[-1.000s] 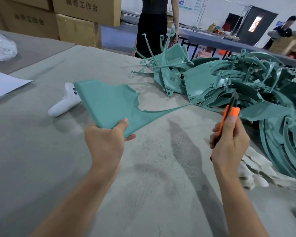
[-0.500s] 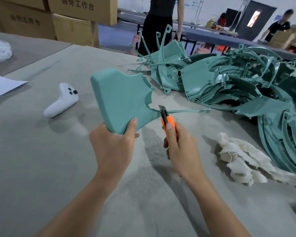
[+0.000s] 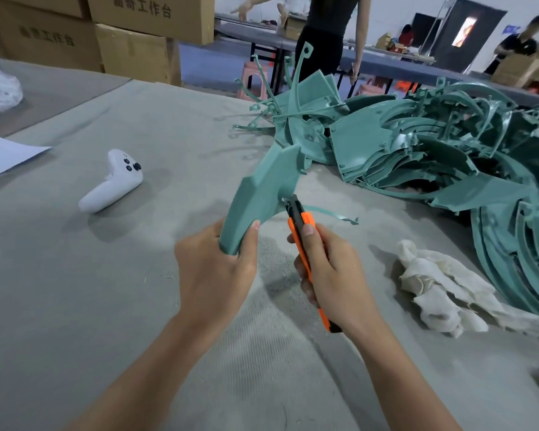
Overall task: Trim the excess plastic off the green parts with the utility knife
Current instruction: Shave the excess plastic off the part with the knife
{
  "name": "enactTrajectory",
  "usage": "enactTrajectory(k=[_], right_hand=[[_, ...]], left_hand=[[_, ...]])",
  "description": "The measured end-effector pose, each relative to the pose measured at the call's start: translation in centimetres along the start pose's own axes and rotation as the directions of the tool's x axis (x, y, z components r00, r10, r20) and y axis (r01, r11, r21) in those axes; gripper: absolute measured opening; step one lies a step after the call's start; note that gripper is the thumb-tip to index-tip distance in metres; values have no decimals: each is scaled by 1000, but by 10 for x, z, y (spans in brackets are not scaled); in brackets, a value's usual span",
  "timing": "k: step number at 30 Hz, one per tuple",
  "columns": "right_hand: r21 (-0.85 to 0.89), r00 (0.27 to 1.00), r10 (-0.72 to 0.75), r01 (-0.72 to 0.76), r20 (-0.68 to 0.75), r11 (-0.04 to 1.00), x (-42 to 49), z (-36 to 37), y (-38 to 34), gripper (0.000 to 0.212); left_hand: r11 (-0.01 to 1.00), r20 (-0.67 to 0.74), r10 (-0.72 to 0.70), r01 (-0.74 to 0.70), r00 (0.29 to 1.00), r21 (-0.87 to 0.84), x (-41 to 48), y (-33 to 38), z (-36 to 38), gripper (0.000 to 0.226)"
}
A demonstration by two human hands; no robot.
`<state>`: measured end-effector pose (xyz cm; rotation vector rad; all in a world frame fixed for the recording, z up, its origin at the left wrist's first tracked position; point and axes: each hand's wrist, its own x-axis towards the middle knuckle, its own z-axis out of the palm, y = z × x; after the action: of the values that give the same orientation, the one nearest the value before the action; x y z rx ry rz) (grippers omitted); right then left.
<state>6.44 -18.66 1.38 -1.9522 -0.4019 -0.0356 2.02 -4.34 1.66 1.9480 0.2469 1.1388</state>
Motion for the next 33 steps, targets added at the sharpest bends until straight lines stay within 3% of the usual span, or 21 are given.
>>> enactTrajectory(k=[6, 11, 17, 24, 29, 33], right_hand=[[12, 990, 54, -53, -132, 999, 5, -10, 4, 37], [-32, 994, 55, -58, -98, 998, 3, -2, 3, 40], [7, 999, 11, -11, -42, 1000, -2, 4, -1, 39], [-27, 991, 94, -97, -100, 995, 5, -8, 5, 45], [-7, 998, 18, -19, -62, 1000, -1, 4, -2, 42], [-6, 997, 39, -40, -73, 999, 0, 2, -3, 46]], left_hand=[[997, -38, -67, 65, 997, -52, 0, -10, 3, 45], [996, 4, -57, 57, 998, -66, -5, -5, 2, 44], [998, 26, 52, -52, 998, -27, -3, 1, 1, 55], [996, -30, -60, 58, 998, -71, -5, -5, 3, 45], [996, -47, -70, 68, 996, -60, -4, -5, 2, 45], [995, -65, -87, 83, 994, -51, -2, -6, 1, 45]])
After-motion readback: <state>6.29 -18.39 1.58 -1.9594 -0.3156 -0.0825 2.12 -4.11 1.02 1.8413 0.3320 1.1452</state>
